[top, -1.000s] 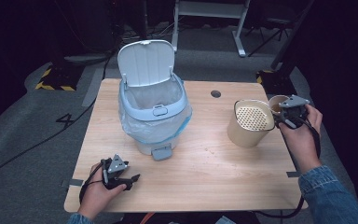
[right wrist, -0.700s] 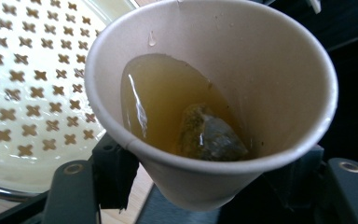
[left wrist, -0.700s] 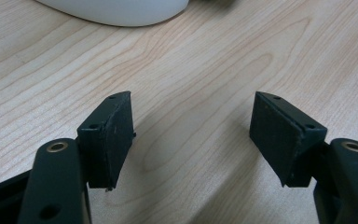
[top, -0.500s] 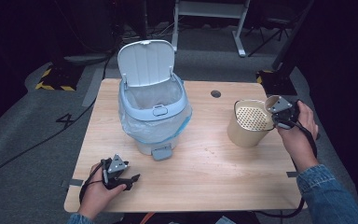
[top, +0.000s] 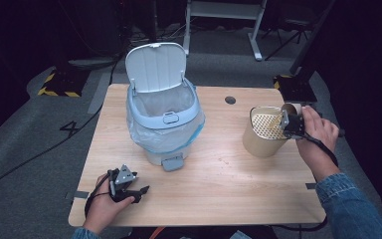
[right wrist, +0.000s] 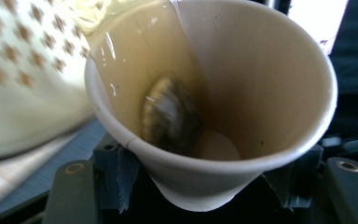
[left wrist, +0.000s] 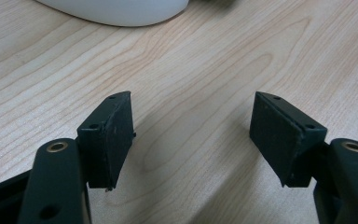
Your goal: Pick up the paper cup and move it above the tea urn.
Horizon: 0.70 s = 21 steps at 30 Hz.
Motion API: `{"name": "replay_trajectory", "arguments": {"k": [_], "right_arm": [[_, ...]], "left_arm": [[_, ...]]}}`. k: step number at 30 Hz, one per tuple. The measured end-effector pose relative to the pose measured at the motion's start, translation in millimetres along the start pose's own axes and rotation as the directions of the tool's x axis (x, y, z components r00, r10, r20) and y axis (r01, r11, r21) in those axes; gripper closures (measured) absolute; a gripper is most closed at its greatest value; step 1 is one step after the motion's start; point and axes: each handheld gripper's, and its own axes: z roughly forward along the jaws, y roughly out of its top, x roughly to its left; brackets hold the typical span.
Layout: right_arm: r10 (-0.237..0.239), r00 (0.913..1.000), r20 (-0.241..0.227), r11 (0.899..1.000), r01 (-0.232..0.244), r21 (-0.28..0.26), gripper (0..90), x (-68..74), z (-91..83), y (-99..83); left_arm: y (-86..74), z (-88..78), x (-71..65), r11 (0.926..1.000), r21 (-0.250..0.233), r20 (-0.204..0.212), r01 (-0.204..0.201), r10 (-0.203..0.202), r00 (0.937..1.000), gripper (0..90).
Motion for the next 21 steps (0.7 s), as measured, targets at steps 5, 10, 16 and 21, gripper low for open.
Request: {"name": "replay_trajectory", "arguments": {"k": [5, 10, 16, 21], "right_arm": [[-0.25, 0.9597, 0.128, 0.967, 0.241, 0.082, 34.8, 5.2, -2.1, 9.0], [-0.5, 0.8319, 0.24, 0.864, 0.461, 0.202, 34.8, 8.1, -4.7, 19.6], [-0.432, 0.8695, 0.239, 0.901, 0.403, 0.161, 34.7, 5.1, -6.4, 20.0], [-0.171, 0.9707, 0.168, 0.985, 0.17, 0.024, 34.1, -5.6, -7.1, 12.3]], "left_arm": [[0.0, 0.0, 0.0, 1.0, 0.0, 0.0, 0.0, 0.0, 1.0, 30.9], [0.0, 0.0, 0.0, 1.0, 0.0, 0.0, 0.0, 0.0, 1.0, 30.9], [-0.2, 0.0, -0.3, 1.0, -0.001, 0.002, 0.003, -0.003, 1.0, 30.9], [-0.2, -0.1, -0.2, 1.0, 0.0, 0.003, 0.002, -0.002, 1.0, 30.9]]}}
